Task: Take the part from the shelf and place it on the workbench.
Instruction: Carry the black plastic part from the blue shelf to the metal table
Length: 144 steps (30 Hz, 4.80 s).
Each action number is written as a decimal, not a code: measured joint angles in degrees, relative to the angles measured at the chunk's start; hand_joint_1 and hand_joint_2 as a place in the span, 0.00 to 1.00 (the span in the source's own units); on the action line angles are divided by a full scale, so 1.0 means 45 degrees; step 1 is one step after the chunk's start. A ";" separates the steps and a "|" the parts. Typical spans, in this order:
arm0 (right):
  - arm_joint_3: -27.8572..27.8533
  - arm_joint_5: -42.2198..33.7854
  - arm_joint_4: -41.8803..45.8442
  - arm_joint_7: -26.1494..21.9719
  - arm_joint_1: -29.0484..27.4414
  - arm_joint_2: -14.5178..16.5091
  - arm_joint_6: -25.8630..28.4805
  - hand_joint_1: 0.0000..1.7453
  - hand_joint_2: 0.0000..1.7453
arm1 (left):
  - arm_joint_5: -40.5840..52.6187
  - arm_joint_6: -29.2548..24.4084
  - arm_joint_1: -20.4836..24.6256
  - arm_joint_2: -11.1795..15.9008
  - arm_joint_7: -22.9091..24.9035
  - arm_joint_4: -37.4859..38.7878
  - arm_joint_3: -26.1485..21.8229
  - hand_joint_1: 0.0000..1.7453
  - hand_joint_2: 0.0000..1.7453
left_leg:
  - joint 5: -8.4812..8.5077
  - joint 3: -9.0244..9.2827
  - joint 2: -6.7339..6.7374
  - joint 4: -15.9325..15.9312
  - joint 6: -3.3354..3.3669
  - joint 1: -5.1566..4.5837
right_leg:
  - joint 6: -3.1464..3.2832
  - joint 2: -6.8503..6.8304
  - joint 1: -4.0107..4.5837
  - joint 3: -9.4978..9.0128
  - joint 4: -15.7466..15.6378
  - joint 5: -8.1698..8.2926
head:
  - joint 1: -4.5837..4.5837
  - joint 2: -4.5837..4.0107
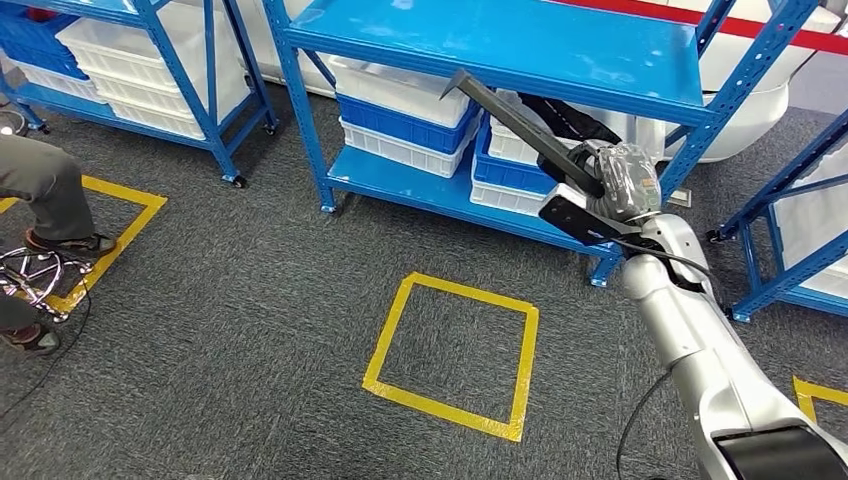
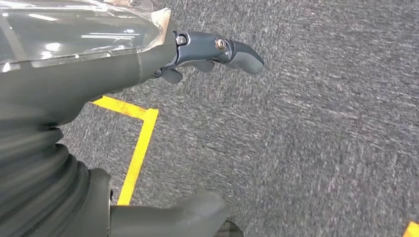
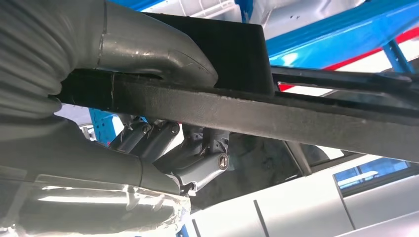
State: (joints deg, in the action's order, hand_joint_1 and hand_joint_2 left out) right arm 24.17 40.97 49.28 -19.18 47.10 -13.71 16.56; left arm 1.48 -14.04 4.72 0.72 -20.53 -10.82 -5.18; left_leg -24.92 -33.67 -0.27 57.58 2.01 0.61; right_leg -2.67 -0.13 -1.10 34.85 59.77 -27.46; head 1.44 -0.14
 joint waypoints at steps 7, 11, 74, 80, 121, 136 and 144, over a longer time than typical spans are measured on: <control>-0.0007 0.0182 0.0050 0.0154 -0.0183 -0.0102 -0.0160 1.00 1.00 | 0.0058 0.0010 0.0009 -0.0160 -0.0055 0.0000 0.0000 0.00 1.00 | 0.0612 -0.0757 0.0037 -0.0026 0.0182 -0.0045 | -0.0175 0.0015 -0.0002 0.0102 0.2195 -0.0845 | -0.0073 0.0000; -0.0046 0.0253 0.0275 0.0222 -0.0135 -0.0178 -0.0284 1.00 1.00 | 0.0114 0.0027 0.0035 -0.0193 -0.0018 0.0000 0.0000 0.00 1.00 | 0.1016 -0.1113 0.0030 0.0038 -0.0069 -0.0083 | -0.0066 0.0033 0.0127 -0.1478 -0.0570 -0.0560 | -0.0061 0.0001; -0.0420 0.1110 0.0646 0.0562 0.0306 0.0212 -0.0443 1.00 1.00 | -0.0120 -0.0029 0.0028 -0.0415 -0.0274 -0.0068 -0.0574 0.00 1.00 | 0.1205 -0.1265 0.0158 -0.0063 -0.0013 -0.0201 | 0.0112 0.0010 0.0258 -0.1485 -0.0632 -0.0621 | -0.0080 0.0000; -0.0515 0.0785 0.0509 0.0516 0.0398 0.0376 -0.0465 1.00 1.00 | -0.0104 -0.0063 -0.0021 -0.0413 -0.0288 -0.0063 -0.0614 0.00 1.00 | -0.0070 -0.1748 0.0085 0.1176 -0.0373 -0.0073 | 0.0704 -0.0042 0.0056 -0.1172 -0.0706 -0.0139 | -0.0051 0.0001; -0.0554 0.1580 0.0699 0.0586 0.0034 0.0492 -0.0327 1.00 1.00 | 0.0367 -0.0148 -0.0119 -0.0234 -0.0323 -0.0063 -0.0743 0.00 1.00 | 0.0039 -0.0243 0.0849 0.0297 -0.0652 0.0095 | 0.0442 -0.1136 0.0196 -0.1109 -0.0640 -0.0180 | -0.0011 0.0001; -0.0527 0.1673 0.0888 0.0611 -0.0102 0.0401 -0.0491 1.00 1.00 | 0.0417 -0.0137 -0.0187 -0.0272 -0.0267 -0.0063 -0.0748 0.00 1.00 | 0.0610 -0.0680 -0.1301 -0.0003 -0.0134 -0.0054 | 0.0295 0.0889 0.0241 -0.0856 -0.0572 -0.0088 | -0.0025 0.0000; -0.0486 0.1838 0.0919 0.0619 -0.0085 0.0496 -0.0596 1.00 1.00 | 0.0550 -0.0160 -0.0259 -0.0235 -0.0248 -0.0058 -0.0742 0.00 1.00 | -0.0929 -0.2124 -0.0133 0.3082 -0.0673 0.0122 | 0.0625 -0.0316 -0.0039 -0.1023 -0.0879 0.0185 | 0.0089 0.0001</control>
State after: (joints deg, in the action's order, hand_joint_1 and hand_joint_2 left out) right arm 21.98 49.24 53.41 -16.39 46.72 -11.48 13.88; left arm 3.96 -14.76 3.55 -0.34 -21.65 -11.08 -8.52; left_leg -29.11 -43.22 -0.87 71.44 -1.02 1.16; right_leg 0.14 -1.55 -1.28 30.25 55.82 -26.63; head 1.84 -0.13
